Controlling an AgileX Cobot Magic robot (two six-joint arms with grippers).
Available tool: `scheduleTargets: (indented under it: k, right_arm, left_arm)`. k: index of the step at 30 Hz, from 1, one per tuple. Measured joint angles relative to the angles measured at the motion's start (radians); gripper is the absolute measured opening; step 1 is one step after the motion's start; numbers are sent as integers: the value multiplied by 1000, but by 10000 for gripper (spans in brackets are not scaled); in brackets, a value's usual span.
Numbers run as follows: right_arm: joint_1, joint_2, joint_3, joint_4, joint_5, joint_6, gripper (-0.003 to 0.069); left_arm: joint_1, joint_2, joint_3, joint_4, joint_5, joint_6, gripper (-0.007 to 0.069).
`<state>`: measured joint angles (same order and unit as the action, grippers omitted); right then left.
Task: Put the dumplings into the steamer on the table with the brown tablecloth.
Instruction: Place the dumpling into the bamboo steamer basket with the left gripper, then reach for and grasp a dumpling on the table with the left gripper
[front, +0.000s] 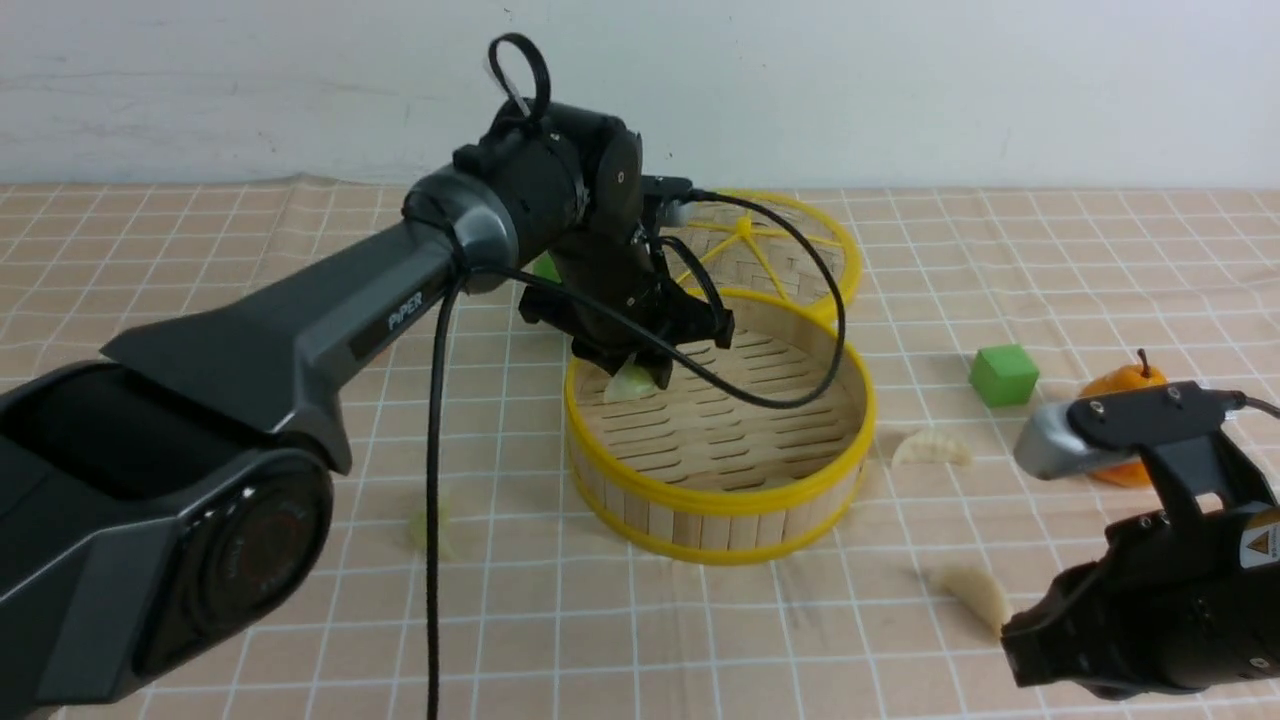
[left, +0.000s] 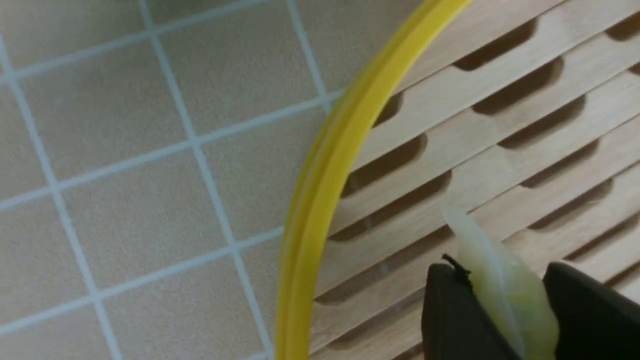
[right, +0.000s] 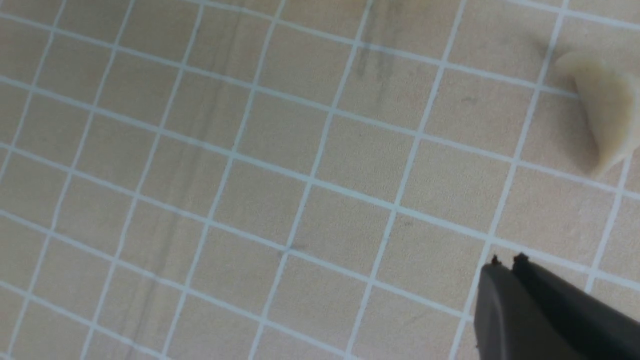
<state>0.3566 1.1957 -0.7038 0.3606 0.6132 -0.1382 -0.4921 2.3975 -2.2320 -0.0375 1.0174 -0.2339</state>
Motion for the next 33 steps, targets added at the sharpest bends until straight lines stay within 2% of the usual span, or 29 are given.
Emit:
scheduleTargets:
  k: [1, 4, 8, 12, 14, 19, 22, 27, 28, 30, 33]
  right_arm:
    - [0, 0, 0, 0, 0, 0, 26]
    - [0, 0, 0, 3, 0, 0, 31]
    - [0, 0, 0, 3, 0, 0, 31]
    - [0, 0, 0, 3, 6, 0, 31]
    - [0, 0, 0, 4, 7, 0, 33]
    - [0, 0, 0, 7, 8, 0, 36]
    - [0, 1, 0, 7, 14, 0, 41]
    - [0, 1, 0, 9, 13, 0, 42]
    - [0, 1, 0, 9, 13, 0, 42]
    - [0, 1, 0, 23, 13, 0, 42]
    - [0, 1, 0, 41, 13, 0, 43]
  left_arm:
    - [0, 0, 0, -2, -1, -4, 228]
    - [0, 10, 0, -29, -2, -22, 328]
    - [-2, -9, -6, -33, 11, -35, 409]
    - [-2, -86, -8, -4, 66, -38, 419]
    - [-2, -173, -11, 37, 150, -35, 414]
    - [-2, -321, 7, 83, 215, 20, 395]
    - [10, -433, 111, 95, 223, 27, 385]
    - [32, -600, 448, 128, 222, 26, 375]
    - [31, -606, 464, 131, 220, 26, 375]
    - [31, -658, 655, 150, 141, 5, 375]
    - [30, -683, 834, 221, -71, -85, 375]
